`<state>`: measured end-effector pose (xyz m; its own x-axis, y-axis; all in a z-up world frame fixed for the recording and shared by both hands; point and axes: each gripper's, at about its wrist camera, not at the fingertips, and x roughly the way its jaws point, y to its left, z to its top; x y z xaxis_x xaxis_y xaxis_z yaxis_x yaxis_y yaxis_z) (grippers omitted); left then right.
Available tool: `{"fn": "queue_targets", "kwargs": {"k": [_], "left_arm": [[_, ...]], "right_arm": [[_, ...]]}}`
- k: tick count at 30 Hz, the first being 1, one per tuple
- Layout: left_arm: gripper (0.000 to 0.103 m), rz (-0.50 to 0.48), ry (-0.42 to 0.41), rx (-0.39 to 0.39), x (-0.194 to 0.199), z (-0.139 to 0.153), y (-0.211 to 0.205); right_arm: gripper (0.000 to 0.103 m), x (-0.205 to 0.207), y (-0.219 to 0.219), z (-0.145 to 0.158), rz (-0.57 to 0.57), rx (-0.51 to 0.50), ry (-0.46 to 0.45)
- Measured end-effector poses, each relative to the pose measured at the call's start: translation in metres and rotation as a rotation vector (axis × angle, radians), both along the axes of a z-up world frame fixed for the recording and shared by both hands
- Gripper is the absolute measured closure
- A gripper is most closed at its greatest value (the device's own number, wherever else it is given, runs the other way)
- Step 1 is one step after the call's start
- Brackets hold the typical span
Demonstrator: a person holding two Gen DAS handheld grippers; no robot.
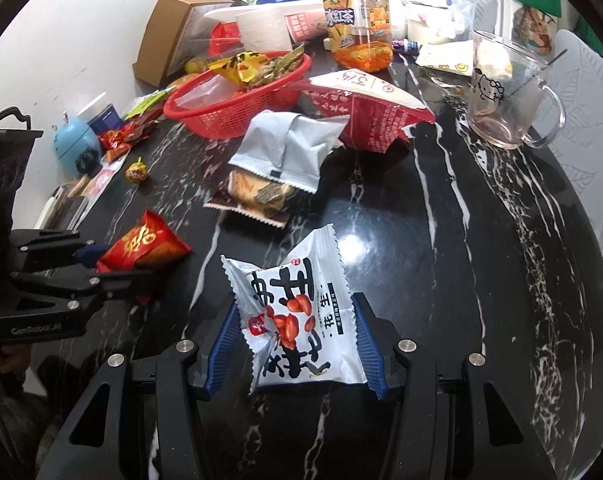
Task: Organize snacks
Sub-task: 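Lift the red packet and white peanut bag and carry them toward the basket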
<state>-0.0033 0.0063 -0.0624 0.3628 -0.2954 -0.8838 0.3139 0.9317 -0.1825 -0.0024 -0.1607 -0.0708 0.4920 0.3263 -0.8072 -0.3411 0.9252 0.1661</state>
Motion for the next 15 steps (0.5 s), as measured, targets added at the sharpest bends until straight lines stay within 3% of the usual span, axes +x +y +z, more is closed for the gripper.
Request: {"fn": "queue_targets", "kwargs": {"k": [10,12,14,15], "left_arm": [[0.067,-0.011,-0.039,0.023,0.007,-0.001,-0.008],[0.057,-0.022,-0.049,0.019,0.008,-0.002,-0.013],[0.036,-0.04,-0.054,0.019,0.009,-0.002,-0.019],[0.03,-0.052,-0.056,0.029,0.009,-0.004,-0.023]], "right_arm": [[0.046,-0.008,0.001,-0.004,0.021,-0.014,0.006],[0.043,-0.008,0.003,-0.004,0.021,-0.034,-0.002],[0.036,-0.008,0.004,-0.005,0.021,-0.068,-0.008],[0.032,-0.008,0.005,-0.006,0.022,-0.08,-0.011]]}}
